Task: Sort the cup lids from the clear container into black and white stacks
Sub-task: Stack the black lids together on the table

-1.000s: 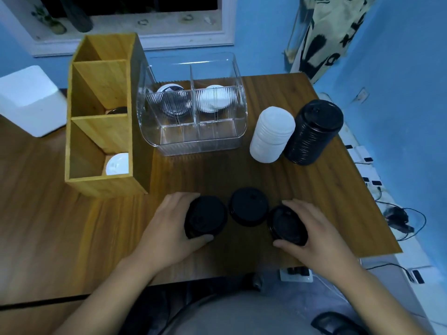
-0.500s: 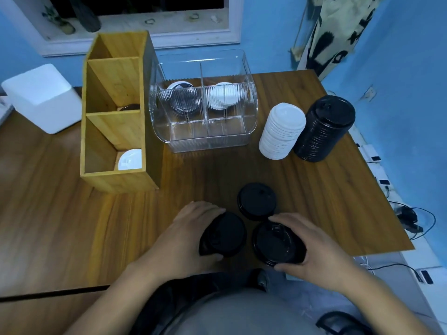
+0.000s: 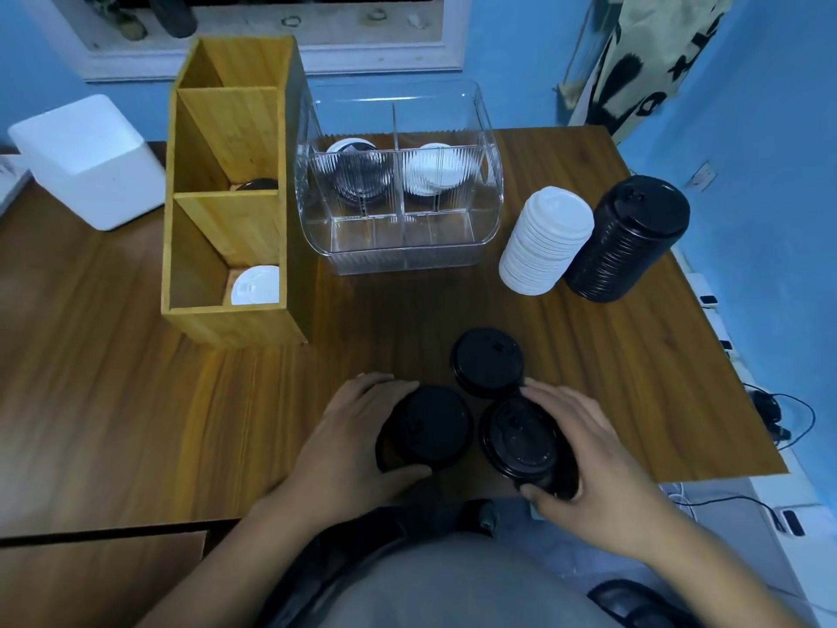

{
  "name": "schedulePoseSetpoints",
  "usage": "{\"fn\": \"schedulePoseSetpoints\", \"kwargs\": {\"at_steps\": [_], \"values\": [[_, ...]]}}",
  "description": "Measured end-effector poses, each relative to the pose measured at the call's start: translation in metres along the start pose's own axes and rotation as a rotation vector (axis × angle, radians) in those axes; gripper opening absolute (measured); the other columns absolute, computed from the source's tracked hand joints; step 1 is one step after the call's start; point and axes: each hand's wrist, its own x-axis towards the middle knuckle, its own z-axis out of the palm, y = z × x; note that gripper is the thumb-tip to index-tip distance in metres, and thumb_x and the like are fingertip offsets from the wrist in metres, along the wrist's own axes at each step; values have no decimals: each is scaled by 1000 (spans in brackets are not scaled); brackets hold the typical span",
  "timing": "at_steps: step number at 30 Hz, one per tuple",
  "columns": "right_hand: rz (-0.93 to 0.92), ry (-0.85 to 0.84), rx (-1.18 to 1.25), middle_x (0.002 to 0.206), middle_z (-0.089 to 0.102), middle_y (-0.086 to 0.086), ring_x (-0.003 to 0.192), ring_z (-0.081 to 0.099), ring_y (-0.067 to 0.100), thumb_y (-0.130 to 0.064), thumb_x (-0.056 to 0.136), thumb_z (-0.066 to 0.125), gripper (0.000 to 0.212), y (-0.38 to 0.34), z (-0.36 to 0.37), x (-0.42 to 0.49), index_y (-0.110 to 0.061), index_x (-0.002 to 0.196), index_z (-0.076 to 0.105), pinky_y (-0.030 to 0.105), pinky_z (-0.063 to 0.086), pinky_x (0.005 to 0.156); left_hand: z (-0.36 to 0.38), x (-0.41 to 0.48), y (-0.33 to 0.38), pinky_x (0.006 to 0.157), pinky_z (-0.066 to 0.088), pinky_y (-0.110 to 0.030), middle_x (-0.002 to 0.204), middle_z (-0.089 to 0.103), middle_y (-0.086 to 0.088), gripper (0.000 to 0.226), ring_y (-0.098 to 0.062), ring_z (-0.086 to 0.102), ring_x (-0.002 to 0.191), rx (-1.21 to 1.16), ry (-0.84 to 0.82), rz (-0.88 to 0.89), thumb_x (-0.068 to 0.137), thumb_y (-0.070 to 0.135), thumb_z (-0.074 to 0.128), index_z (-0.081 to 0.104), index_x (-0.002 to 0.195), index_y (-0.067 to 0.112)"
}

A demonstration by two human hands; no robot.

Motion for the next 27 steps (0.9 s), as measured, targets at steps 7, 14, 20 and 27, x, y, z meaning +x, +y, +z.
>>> {"fn": "schedulePoseSetpoints", "kwargs": {"at_steps": [7, 14, 20, 27], "values": [[26, 97, -24, 135, 45, -29, 130, 39, 2, -53, 65, 86, 87, -3, 4, 4, -33, 139, 44, 17, 33, 107, -1, 0, 0, 120, 29, -35, 142, 33, 25, 94, -2, 26, 143, -8, -15, -52, 71, 73, 74, 40, 152, 40], [-178, 15, -15, 141, 51, -17, 136, 41, 13, -32, 69, 91, 75, -16, -24, 34, -20, 135, 56, 19, 31, 113, -4, 2, -1, 121, 18, -32, 143, 35, 22, 94, 22, 4, 135, 0, -29, -7, 71, 64, 78, 42, 152, 34], [-235, -121, 69, 143, 52, -18, 138, 41, 10, -40, 72, 88, 71, -32, -9, 50, -22, 134, 59, 17, 29, 113, -3, 5, -1, 118, -10, -14, 148, 41, 18, 93, 2, 21, 142, 69, -70, 34, 74, 67, 73, 42, 153, 31], [-313, -142, -26, 155, 42, -7, 145, 35, 10, -46, 87, 73, 61, -27, 27, 56, -21, 140, 57, 34, 35, 117, -1, 5, -3, 120, -7, -17, 145, 52, 8, 95, -8, 30, 141, 47, -49, 58, 75, 71, 70, 43, 153, 23]]}}
